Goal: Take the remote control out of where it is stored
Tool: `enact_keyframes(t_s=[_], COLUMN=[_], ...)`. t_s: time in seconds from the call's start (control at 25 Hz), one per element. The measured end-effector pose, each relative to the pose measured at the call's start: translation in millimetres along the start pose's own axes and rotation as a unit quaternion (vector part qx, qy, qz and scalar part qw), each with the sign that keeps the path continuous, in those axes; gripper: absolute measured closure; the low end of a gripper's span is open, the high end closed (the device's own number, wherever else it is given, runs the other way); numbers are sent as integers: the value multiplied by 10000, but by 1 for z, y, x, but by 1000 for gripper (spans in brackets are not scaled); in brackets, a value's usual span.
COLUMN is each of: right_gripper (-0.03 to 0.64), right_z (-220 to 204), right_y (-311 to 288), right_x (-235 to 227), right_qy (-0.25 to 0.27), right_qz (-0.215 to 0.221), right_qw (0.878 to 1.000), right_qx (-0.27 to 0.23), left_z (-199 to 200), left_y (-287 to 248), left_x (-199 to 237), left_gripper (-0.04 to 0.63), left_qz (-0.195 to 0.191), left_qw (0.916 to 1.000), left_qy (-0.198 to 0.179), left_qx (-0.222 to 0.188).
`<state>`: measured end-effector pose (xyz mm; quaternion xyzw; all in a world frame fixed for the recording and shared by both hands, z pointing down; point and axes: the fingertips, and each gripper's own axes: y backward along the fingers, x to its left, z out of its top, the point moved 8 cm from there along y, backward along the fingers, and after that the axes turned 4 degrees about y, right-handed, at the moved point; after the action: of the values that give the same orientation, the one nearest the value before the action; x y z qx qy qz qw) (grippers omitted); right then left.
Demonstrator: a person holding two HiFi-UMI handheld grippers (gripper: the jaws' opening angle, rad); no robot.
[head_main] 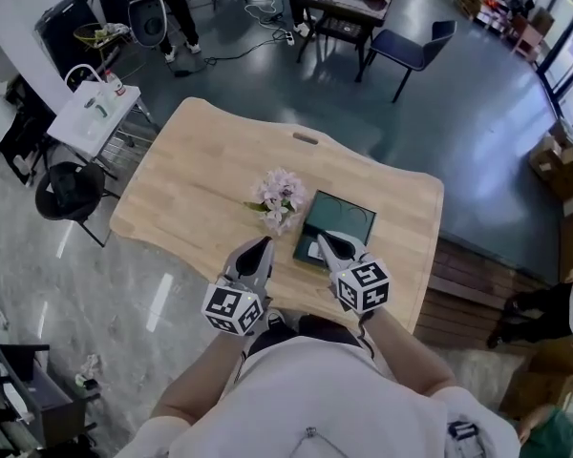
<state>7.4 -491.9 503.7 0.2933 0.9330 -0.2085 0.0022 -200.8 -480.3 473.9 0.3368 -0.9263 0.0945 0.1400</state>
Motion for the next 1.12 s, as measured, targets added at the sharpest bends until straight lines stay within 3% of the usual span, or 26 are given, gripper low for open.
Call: enact_keyframes(t_s=[0.2, 0.28, 0.44, 0.56, 0.8, 0.96, 1.12], right_gripper=[582, 520, 476, 422, 377, 349, 337], right_z=[-32, -54, -108, -154, -232, -258, -274], right_y=[-27, -41, -71, -92, -116, -127, -140], right_x=[-25, -37, -66, -85, -100, -107, -112], right_qy=[351, 420, 608, 1063, 2263, 2385, 2543], right_qz=[277, 465, 641, 718, 983, 1245, 1363], right_qw=[9972, 9936, 9805, 9593, 8952, 8727, 8577], right_qx=[607, 938, 1755, 2517, 3710, 4074, 4255], left_z=[-18, -28, -49, -65, -95, -107, -117], left_y=[-9, -12, -18, -20, -8, -4, -3], left_x=[14, 21, 39, 51, 62, 69, 78], left_gripper=[595, 595, 595, 595, 595, 595, 595], left_qz=[135, 211, 373, 515, 890, 1102, 1256], left_qw=[9997, 9993, 9982, 9971, 9927, 9896, 9873], left_qy=[94, 167, 273, 302, 481, 597, 659], left_qx=[167, 240, 380, 482, 659, 706, 714])
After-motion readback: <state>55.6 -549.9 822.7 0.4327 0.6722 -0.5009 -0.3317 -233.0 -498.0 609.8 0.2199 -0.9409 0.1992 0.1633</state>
